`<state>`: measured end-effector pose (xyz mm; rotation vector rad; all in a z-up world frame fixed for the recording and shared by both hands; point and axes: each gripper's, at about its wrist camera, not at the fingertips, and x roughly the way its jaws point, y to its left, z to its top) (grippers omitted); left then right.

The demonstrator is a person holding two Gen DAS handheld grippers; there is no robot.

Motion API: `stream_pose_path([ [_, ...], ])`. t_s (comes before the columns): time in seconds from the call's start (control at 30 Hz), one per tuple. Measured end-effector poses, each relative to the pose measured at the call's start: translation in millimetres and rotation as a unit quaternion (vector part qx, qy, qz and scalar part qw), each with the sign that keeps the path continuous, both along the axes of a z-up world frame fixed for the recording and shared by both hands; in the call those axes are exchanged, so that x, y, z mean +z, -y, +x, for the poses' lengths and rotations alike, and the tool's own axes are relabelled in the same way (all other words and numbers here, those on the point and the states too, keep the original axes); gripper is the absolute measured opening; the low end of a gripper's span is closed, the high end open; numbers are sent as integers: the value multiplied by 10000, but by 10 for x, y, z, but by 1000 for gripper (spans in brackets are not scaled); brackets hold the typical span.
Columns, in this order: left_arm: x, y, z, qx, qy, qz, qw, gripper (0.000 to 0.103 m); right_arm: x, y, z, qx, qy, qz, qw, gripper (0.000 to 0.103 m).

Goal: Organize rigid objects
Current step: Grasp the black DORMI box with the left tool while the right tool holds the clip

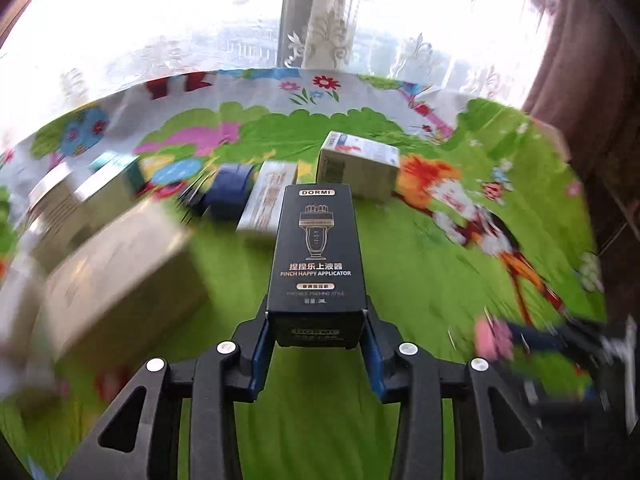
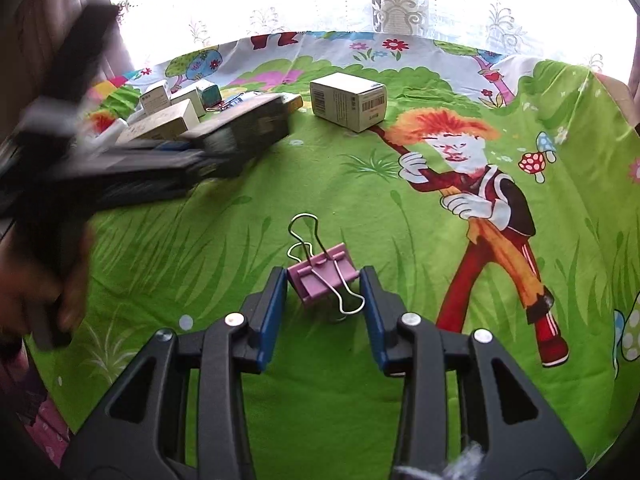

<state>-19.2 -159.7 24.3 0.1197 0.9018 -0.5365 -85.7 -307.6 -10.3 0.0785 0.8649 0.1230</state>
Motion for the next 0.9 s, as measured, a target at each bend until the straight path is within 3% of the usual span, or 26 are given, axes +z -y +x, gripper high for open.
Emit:
stream_pose_path([
  [0.1,-14,-286,-417,49,-32,1,10000,40,4,-7,8,0,-6,0,10000,42],
  [0.27,-159,-566,-937,-77,7,450,9990,41,1,-86,11,0,-17,-284,9996,42],
  [0.33,-171,-582,-976,-106,157,585,9981,50,-2,-105,11,2,-21,-375,9993,42],
  [0.4,-163,-567,-937,-21,210,695,9974,72,-5,-127,12,0,-25,-469,9989,42],
  [0.47,-139,-539,-849,45,287,610,9977,75,-6,-136,13,1,-26,-518,9987,42],
  [0.53,-132,-501,-749,90,223,556,9982,75,-4,-126,13,0,-27,-502,9987,42],
  [0.57,-145,-470,-716,125,197,562,9981,70,-4,-125,13,-3,-29,-497,9988,42],
  [0.6,-160,-447,-699,171,178,599,9979,42,-3,-128,11,-3,-29,-505,9987,42],
  [0.73,-177,-471,-794,293,168,506,9981,40,-1,-139,8,-6,-30,-532,9986,42],
  [0.9,-147,-819,-1014,698,270,456,9961,40,-2,-144,5,-6,-30,-544,9985,42],
])
